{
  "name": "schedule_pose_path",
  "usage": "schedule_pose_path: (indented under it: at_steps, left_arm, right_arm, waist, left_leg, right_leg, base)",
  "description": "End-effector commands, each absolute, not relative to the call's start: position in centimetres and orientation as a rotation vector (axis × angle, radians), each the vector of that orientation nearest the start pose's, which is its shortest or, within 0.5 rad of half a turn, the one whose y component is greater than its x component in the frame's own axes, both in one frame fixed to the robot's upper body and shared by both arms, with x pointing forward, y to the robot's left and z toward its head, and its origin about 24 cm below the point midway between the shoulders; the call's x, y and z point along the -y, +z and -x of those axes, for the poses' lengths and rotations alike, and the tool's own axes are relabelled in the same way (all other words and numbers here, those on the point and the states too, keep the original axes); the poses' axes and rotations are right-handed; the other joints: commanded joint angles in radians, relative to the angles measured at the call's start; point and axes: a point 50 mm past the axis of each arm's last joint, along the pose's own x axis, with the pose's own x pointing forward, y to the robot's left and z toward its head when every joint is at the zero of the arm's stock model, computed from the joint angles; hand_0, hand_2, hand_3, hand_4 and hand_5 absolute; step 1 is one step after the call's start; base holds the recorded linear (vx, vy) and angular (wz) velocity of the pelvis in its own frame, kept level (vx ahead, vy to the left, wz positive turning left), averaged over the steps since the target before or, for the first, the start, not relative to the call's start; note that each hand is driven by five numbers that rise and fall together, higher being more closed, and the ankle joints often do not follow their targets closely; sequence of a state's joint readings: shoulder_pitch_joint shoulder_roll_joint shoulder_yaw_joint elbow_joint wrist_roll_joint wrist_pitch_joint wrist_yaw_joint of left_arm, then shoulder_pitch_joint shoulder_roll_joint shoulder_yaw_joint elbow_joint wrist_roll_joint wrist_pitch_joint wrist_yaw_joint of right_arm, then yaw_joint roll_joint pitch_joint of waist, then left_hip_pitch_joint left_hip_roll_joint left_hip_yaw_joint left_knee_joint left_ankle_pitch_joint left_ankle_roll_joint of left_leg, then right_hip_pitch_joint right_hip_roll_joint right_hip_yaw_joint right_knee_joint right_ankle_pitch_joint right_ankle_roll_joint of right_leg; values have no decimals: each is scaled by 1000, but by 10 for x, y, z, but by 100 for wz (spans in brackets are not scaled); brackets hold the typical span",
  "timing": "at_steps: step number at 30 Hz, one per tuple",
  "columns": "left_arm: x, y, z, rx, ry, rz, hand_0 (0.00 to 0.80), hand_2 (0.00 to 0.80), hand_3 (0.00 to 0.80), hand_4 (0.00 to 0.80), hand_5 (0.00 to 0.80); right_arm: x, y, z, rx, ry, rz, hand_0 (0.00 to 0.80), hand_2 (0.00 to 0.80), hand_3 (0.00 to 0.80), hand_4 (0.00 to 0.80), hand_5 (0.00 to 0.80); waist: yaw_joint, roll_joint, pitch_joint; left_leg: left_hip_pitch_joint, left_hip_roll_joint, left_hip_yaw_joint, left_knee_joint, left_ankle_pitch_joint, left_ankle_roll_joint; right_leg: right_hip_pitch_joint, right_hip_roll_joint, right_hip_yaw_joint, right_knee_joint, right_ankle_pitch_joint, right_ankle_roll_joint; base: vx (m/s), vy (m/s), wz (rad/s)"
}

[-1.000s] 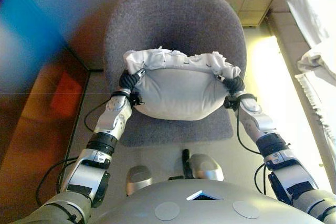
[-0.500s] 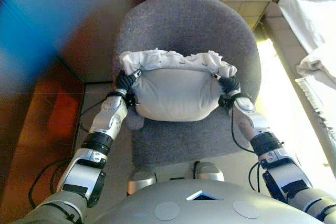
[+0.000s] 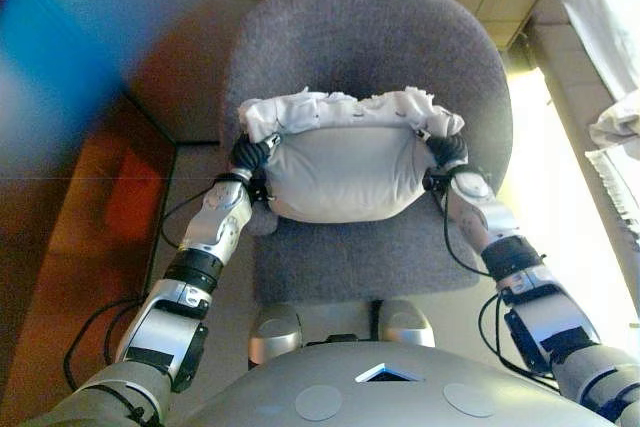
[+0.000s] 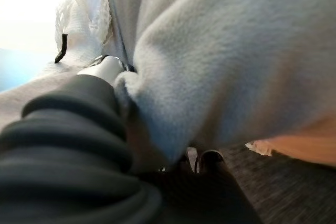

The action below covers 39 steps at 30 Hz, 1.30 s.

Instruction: Pick up the cushion and take it to the sofa

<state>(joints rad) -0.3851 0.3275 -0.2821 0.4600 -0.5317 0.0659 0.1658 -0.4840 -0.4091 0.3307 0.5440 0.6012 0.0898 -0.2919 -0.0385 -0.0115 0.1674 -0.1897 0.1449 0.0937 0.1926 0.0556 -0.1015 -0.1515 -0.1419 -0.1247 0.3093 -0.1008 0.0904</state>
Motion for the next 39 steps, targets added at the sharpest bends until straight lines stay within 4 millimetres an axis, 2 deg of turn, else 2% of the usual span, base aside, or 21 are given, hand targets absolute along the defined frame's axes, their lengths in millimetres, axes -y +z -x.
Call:
schedule_pose_path:
  at_steps: [1,6,12,15,19,23,26,27,28,29,30,34,39]
  left_arm:
    - [-161,101,-354,7,-28,84,800,800,800,800,800]
    - [-150,122,-366,34,-8,131,800,800,800,800,800]
    - [-139,158,-380,124,-7,75,800,800,800,800,800]
    - [-137,157,-383,117,-7,65,800,800,800,800,800]
    - [-135,143,-384,51,18,103,800,800,800,800,800]
    - [-127,145,-389,27,0,164,800,800,800,800,800]
    - [-119,149,-390,32,6,178,800,800,800,800,800]
    - [-117,150,-390,43,3,162,800,800,800,800,800]
    - [-117,150,-390,45,1,141,800,800,800,800,800]
    - [-117,150,-390,52,-5,124,800,800,800,800,800]
    - [-116,150,-389,56,-13,113,0,0,0,0,0]
    - [-121,150,-387,76,15,104,0,0,0,0,0]
    - [-134,152,-384,107,139,149,0,0,0,0,0]
  right_arm:
    - [168,120,-371,12,-91,-62,800,800,800,800,800]
    - [167,147,-383,57,-89,-79,800,800,800,800,800]
    - [170,182,-398,129,-89,-108,800,800,800,800,800]
    - [168,181,-402,112,-83,-88,800,800,800,800,800]
    - [168,169,-403,50,-88,-78,800,800,800,800,800]
    - [176,172,-411,13,-123,-32,800,800,800,800,800]
    - [181,181,-418,3,-152,5,800,800,800,800,800]
    - [181,188,-419,18,-157,7,157,157,157,157,157]
    - [181,192,-419,20,-155,3,0,0,0,0,0]
    - [181,195,-420,26,-146,-2,0,0,0,0,0]
    - [183,197,-420,32,-153,1,0,0,0,0,0]
    - [191,196,-418,36,-197,3,0,0,0,0,0]
    - [198,187,-415,38,-244,-39,0,0,0,0,0]
  waist:
    - [25,-43,18]
    - [16,-41,86]
    - [20,-48,159]
    - [24,-42,171]
    - [32,-39,174]
    - [46,-37,179]
    - [63,-40,177]
    - [67,-43,176]
    - [69,-47,172]
    - [70,-50,171]
    - [73,-51,170]
    - [76,-54,163]
    - [78,-52,152]
  left_leg:
    - [-96,54,29,316,-211,-22]
    - [-189,67,-9,352,-200,-37]
    - [-299,64,-40,419,-199,-45]
    - [-310,62,-55,471,-234,-36]
    - [-292,50,-65,469,-238,-32]
    - [-272,40,-75,442,-222,-40]
    - [-264,37,-81,428,-214,-47]
    - [-264,38,-85,424,-211,-49]
    - [-266,36,-86,413,-201,-50]
    - [-267,35,-88,411,-199,-51]
    - [-267,36,-90,407,-197,-52]
    - [-246,37,-87,385,-188,-53]
    - [-209,41,-74,355,-177,-56]
  right_leg:
    - [-60,-89,26,32,63,71]
    - [-146,-85,49,82,59,71]
    - [-240,-83,56,154,53,67]
    - [-262,-87,68,221,21,57]
    - [-245,-89,70,227,12,58]
    - [-215,-88,63,202,18,63]
    - [-193,-84,50,180,22,66]
    - [-189,-81,46,175,22,66]
    - [-187,-81,43,165,28,65]
    - [-185,-79,42,162,28,64]
    - [-183,-77,39,159,27,64]
    - [-164,-72,36,143,27,65]
    - [-125,-70,26,123,21,65]
  base:
    - [-285,-21,13]
    - [-192,2,4]
    - [-162,-15,0]
    - [49,50,6]
    - [102,10,17]
    - [76,-33,8]
    - [66,-56,3]
    - [36,-48,-1]
    - [36,-49,-2]
    - [33,-42,2]
    - [42,-35,6]
    - [76,-19,4]
    - [96,-6,7]
